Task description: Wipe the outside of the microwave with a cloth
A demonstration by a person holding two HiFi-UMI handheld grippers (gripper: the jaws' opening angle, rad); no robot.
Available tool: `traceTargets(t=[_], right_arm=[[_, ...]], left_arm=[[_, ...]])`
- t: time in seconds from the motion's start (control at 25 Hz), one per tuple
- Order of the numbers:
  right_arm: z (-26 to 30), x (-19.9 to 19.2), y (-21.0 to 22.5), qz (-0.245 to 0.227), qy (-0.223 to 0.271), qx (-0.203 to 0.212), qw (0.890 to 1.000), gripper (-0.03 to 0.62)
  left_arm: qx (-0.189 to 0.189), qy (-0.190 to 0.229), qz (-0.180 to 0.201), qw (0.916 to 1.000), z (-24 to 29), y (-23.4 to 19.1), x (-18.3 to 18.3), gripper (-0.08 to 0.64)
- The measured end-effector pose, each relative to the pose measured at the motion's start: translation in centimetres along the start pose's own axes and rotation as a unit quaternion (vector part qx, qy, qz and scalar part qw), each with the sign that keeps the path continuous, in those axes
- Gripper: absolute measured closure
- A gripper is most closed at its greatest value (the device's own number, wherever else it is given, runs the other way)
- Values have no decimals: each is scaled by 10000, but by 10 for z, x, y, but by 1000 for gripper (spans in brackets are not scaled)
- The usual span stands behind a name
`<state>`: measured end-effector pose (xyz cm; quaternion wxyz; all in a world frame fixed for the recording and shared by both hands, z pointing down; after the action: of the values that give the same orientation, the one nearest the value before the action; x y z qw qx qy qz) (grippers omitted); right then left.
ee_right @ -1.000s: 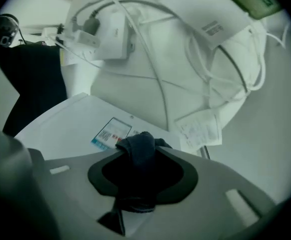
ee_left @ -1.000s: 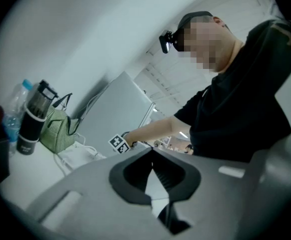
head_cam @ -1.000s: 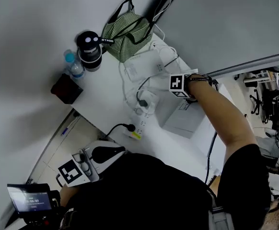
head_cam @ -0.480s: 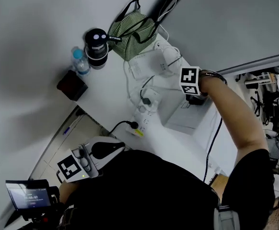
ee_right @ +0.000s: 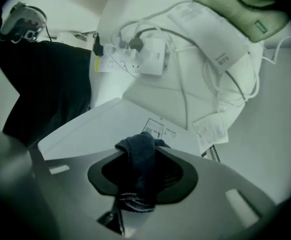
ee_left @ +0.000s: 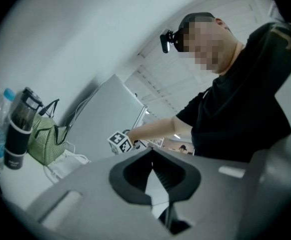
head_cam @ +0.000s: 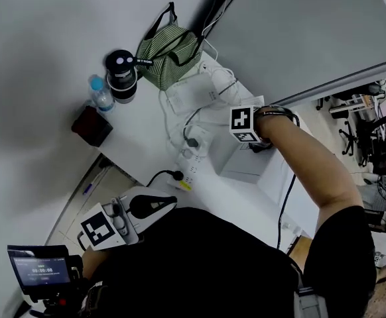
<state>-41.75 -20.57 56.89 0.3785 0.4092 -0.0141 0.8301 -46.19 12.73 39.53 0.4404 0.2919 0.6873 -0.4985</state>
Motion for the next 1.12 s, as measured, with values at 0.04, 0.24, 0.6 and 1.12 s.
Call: traceTargets(t=[0.04,0.24,0.6,1.12], right_arm=[[14,16,4,-36,-60,28,10000,468],[73,79,21,-48,-185,39,9998,472],[14,51,-13,-379,373,287,9982,465],[-21,20,-70,-566,399,148,9975,466]], left_arm=[[87,-24,-63,9999,-5,-2,-5,555],[469,-73,-372,9982,-32,-6,-33,555],[384,61,-242,9989,-25,-8,-17,555],[-167,67,42,9998,2,5,4,555]])
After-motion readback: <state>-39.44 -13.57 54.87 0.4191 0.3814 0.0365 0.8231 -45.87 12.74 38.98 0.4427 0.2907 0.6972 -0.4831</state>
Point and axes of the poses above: the fingertips, and each gripper's own axes: z forward along the fingers, y to its right, x out of its top, the point moved 1 cm from there along -z, backward along the fingers, and after that the axes turned 6 degrees about -y, right-handed, at the moved point
